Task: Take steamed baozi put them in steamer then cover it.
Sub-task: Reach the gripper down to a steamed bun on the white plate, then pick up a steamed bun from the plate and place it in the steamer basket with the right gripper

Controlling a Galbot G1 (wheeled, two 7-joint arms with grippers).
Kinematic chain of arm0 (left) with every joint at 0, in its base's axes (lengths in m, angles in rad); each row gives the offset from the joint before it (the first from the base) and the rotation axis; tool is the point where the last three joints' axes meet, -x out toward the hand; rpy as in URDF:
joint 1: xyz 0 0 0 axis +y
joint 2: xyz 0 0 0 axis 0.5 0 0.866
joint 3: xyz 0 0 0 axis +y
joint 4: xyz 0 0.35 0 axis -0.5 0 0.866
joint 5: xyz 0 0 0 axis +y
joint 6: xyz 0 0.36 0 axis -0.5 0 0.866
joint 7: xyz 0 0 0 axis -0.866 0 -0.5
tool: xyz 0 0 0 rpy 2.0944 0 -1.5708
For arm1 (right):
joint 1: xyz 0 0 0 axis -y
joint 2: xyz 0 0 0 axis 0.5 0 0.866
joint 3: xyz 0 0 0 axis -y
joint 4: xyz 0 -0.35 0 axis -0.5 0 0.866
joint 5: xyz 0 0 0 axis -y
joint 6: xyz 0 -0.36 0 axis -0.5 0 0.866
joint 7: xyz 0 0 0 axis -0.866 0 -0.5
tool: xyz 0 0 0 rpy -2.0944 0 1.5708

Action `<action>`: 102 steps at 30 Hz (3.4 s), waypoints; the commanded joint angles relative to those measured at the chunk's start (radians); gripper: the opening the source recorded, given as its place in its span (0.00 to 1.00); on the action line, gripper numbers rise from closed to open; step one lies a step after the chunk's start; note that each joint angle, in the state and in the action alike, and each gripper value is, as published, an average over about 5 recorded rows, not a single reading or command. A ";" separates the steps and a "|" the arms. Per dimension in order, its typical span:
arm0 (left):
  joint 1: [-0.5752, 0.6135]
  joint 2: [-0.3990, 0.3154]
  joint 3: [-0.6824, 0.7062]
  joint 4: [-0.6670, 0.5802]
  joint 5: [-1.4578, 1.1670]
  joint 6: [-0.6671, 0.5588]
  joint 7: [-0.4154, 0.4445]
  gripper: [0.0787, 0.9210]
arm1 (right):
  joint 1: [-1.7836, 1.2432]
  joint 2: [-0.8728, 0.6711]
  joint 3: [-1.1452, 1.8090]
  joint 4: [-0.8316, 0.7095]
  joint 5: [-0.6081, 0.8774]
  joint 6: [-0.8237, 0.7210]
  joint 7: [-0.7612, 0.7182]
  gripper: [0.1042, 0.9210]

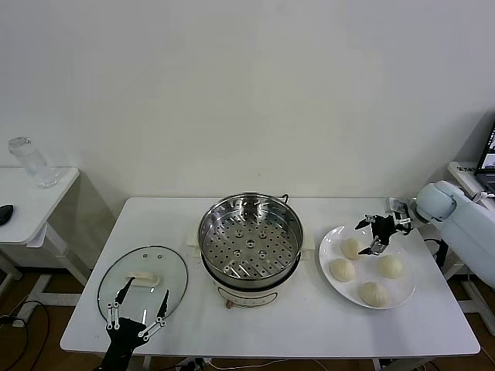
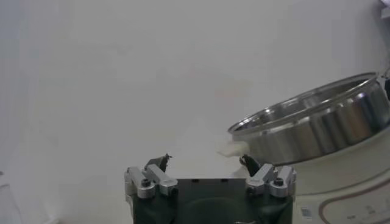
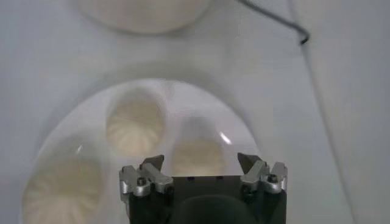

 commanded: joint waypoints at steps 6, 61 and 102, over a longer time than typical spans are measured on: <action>0.003 -0.004 -0.001 0.005 0.002 -0.005 -0.003 0.88 | 0.038 0.137 -0.037 -0.139 -0.177 0.020 -0.060 0.88; -0.001 0.003 -0.004 -0.012 0.002 -0.006 -0.015 0.88 | 0.621 0.402 -0.438 0.355 -0.108 0.630 -0.098 0.66; -0.001 0.000 -0.030 -0.029 -0.010 -0.023 -0.023 0.88 | 0.373 0.600 -0.416 0.139 -0.345 0.540 -0.086 0.81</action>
